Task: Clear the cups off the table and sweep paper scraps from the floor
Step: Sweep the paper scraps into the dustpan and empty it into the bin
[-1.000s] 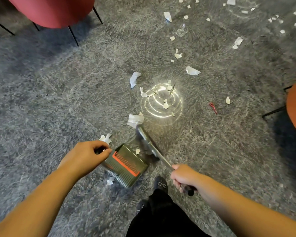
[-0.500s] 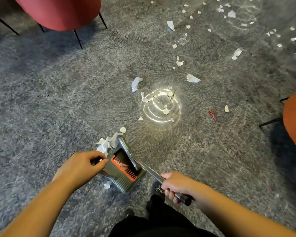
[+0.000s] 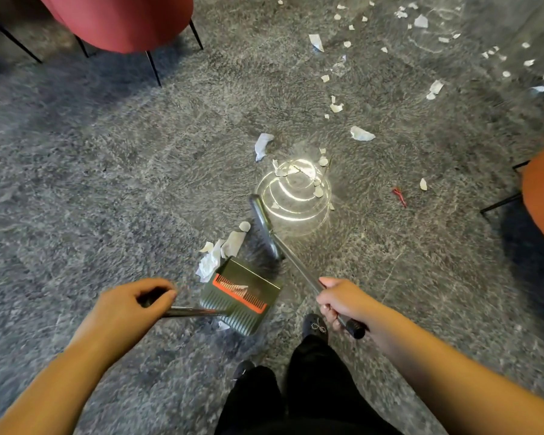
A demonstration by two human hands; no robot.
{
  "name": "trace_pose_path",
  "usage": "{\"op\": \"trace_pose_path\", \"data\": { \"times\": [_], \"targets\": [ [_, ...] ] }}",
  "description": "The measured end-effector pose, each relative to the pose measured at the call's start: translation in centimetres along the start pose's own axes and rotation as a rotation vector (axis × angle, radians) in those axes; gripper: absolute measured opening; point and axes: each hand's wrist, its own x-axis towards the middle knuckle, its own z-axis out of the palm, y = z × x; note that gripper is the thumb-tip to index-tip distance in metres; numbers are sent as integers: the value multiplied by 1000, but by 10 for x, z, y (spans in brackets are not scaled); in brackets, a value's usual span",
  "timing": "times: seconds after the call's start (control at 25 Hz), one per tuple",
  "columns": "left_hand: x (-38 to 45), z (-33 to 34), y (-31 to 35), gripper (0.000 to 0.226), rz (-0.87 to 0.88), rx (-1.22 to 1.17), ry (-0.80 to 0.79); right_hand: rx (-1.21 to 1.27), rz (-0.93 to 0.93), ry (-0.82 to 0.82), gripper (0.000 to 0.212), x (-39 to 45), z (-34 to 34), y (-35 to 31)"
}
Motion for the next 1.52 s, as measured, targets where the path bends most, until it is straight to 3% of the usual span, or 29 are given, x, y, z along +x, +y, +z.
{"op": "trace_pose_path", "data": {
  "times": [0.48,0.8,1.04,1.2,1.52],
  "targets": [
    [-15,-90,-99,11,-129,34,101,-57,-26,95,69,18,54,-33],
    [54,-93,-91,8,-145,101,68,-294,0,120,69,80,59,-93],
    [97,-101,-79,11,-105,202,-16,-668,-1,1,62,114,85,-124],
    [109,-116,-82,11,-120,187,-41,-715,-13,-89,68,114,113,-117],
    [97,-157,-119,15,-57,197,-69,-664,-14,-48,71,101,159,-104]
  ]
}}
